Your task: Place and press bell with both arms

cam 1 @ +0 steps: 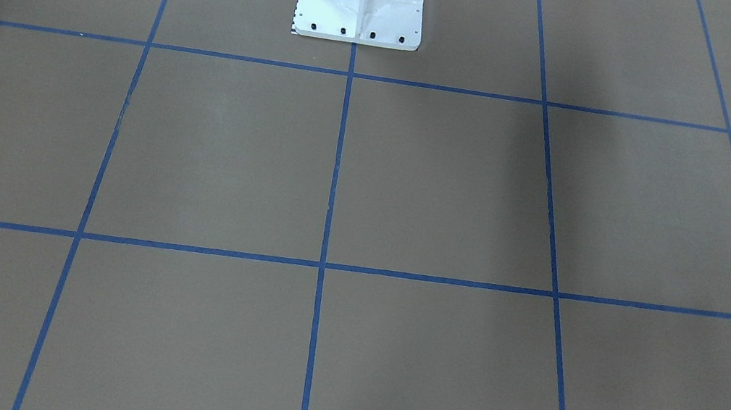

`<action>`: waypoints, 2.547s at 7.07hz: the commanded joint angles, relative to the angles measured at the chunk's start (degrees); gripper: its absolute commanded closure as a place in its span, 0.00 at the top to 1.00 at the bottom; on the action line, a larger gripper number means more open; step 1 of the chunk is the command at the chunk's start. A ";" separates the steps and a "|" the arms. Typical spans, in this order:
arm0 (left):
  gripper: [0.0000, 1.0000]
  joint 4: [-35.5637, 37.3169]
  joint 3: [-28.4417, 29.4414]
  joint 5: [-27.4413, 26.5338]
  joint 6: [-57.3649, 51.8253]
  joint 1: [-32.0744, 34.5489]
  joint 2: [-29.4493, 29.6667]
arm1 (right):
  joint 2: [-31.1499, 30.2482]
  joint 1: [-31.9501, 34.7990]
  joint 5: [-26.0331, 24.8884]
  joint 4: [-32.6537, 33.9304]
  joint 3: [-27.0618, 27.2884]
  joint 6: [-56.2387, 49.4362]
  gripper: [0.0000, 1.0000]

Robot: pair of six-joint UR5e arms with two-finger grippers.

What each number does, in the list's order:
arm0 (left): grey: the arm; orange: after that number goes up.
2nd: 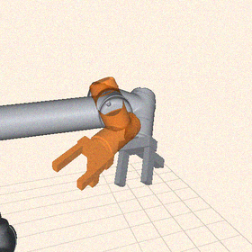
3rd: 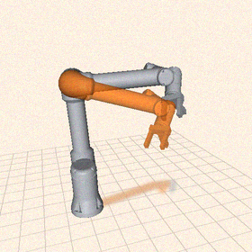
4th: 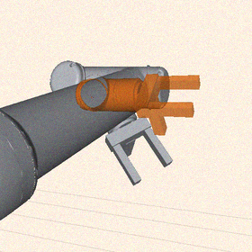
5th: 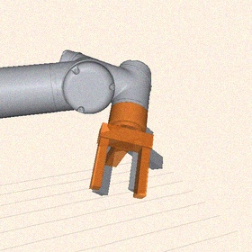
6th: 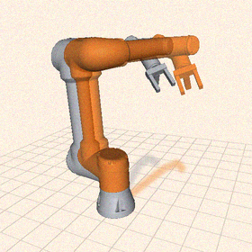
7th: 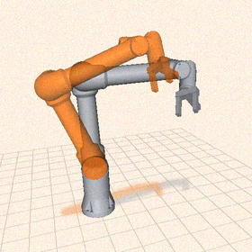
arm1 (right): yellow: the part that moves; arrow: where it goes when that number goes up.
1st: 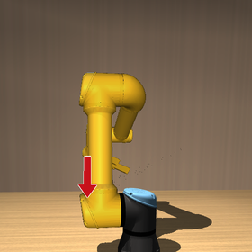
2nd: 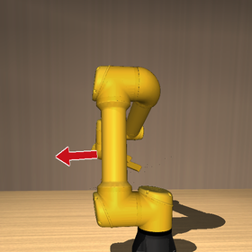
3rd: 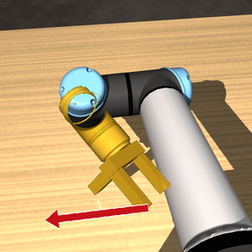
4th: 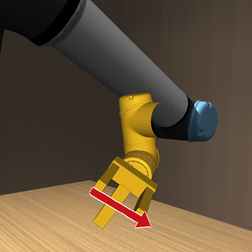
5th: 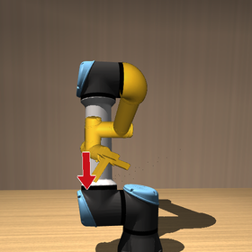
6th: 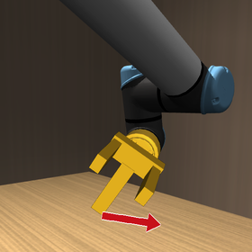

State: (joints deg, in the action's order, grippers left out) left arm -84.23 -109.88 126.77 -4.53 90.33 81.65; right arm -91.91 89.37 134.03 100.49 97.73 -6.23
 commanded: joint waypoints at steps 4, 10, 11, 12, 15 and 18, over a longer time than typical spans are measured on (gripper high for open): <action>1.00 28.22 -29.05 -13.81 28.01 -12.88 -0.26 | 3.04 -0.07 0.00 -0.12 1.66 0.34 1.00; 1.00 34.71 -35.49 -29.36 94.82 -46.12 -4.75 | 2.61 -0.16 0.70 -0.04 0.79 0.51 1.00; 1.00 36.83 -35.31 -30.08 106.10 -52.21 -5.10 | 2.79 -0.16 0.70 -0.04 0.80 0.51 1.00; 1.00 39.03 -35.14 -31.14 116.40 -57.24 -7.36 | 2.88 -0.16 0.70 -0.12 0.71 0.43 1.00; 1.00 39.05 -32.08 -31.24 142.01 -65.36 -16.24 | 3.23 -0.16 0.70 -0.12 1.06 0.43 1.00; 1.00 24.28 -14.90 -30.80 151.36 -65.55 -19.93 | 3.32 -0.77 0.70 -0.21 2.37 0.43 1.00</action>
State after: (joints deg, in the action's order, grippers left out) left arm -52.06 -132.08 95.86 142.98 24.90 63.94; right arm -88.62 88.92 134.74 100.29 99.36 -5.80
